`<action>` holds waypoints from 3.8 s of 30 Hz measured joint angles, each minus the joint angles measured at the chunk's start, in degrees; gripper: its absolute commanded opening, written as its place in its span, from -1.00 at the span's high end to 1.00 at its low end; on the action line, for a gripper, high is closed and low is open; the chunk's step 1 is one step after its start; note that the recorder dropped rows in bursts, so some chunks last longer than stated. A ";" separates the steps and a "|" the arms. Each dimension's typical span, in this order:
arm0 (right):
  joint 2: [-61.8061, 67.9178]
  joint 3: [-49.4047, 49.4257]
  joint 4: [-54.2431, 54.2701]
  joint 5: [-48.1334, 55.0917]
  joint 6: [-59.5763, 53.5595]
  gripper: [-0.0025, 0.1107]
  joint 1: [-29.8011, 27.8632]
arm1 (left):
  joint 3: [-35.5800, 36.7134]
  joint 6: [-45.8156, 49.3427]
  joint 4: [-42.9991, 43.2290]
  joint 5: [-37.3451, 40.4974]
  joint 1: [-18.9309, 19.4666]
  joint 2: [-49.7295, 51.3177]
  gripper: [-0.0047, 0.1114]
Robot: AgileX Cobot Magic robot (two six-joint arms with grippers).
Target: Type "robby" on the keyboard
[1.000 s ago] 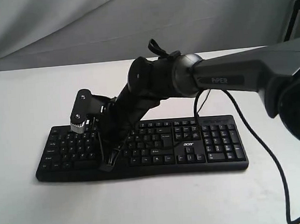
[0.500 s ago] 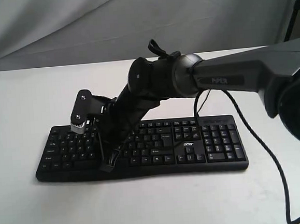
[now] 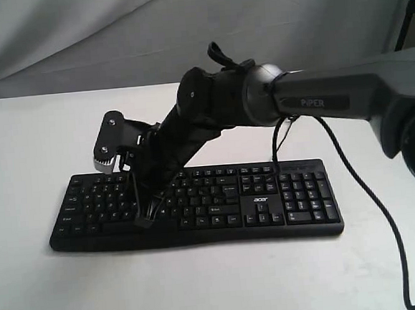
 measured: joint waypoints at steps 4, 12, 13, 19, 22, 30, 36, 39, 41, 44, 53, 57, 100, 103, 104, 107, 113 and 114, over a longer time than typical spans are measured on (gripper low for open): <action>-0.03 0.00 -0.50 -1.70 -0.12 0.96 0.00 | 0.00 0.00 0.00 0.00 0.00 0.00 0.92; -0.03 0.00 -1.40 -3.46 -0.12 0.96 -0.44 | 0.00 0.00 0.00 0.00 0.00 0.00 0.92; -0.03 0.00 -1.40 -3.46 -0.12 0.96 -0.67 | 0.00 0.00 0.00 0.00 0.00 0.00 0.92; 0.88 -2.16 -1.40 -1.79 0.03 0.96 -2.39 | 0.00 0.00 0.00 0.00 0.00 0.00 0.92; 3.20 -5.86 -1.40 1.14 0.59 0.96 -3.05 | 0.00 0.00 0.00 0.00 0.00 0.00 0.92; 6.85 -9.79 -3.33 5.45 3.13 0.96 -3.05 | 0.00 0.00 0.00 0.00 0.00 0.00 0.92; 6.85 -10.02 -3.43 5.69 3.24 0.96 -3.05 | 0.00 0.00 0.00 0.00 0.00 0.00 0.92; 6.85 -10.02 -3.43 5.83 3.24 0.96 -3.05 | 0.00 0.00 0.00 0.00 0.00 0.00 0.92; 6.85 -10.02 -3.43 5.89 3.24 0.96 -3.05 | 0.00 0.00 0.00 0.00 0.00 0.00 0.92; 6.85 -10.02 -3.43 5.89 3.24 0.96 -3.05 | 0.00 0.00 0.00 0.00 0.00 0.00 0.92; 7.45 -10.02 -3.48 5.89 3.24 0.96 -3.05 | 0.00 0.00 0.00 0.00 0.00 0.00 0.92; 7.45 -10.02 -3.48 5.89 3.24 0.96 -3.05 | 0.00 0.00 0.00 0.00 0.00 0.00 0.92; -53.87 20.63 -5.72 -14.46 12.31 0.96 8.57 | 0.00 0.00 0.00 0.00 0.00 0.00 0.92; -60.31 29.98 -6.35 -27.87 12.17 0.96 13.04 | 0.00 0.00 0.00 0.00 0.00 0.00 0.92; -61.65 32.54 -6.37 -31.23 12.17 0.96 13.97 | 0.00 0.00 0.00 0.00 0.00 0.00 0.92; -65.41 40.89 -6.61 -40.10 12.06 0.96 15.94 | 0.00 0.00 0.00 0.00 0.00 0.00 0.92; -70.98 50.35 -4.99 -50.40 12.18 0.96 16.34 | 0.00 0.00 0.00 0.00 0.00 0.00 0.92; -71.70 51.19 -4.96 -50.89 12.18 0.96 16.34 | 0.00 0.00 0.00 0.00 0.00 0.00 0.92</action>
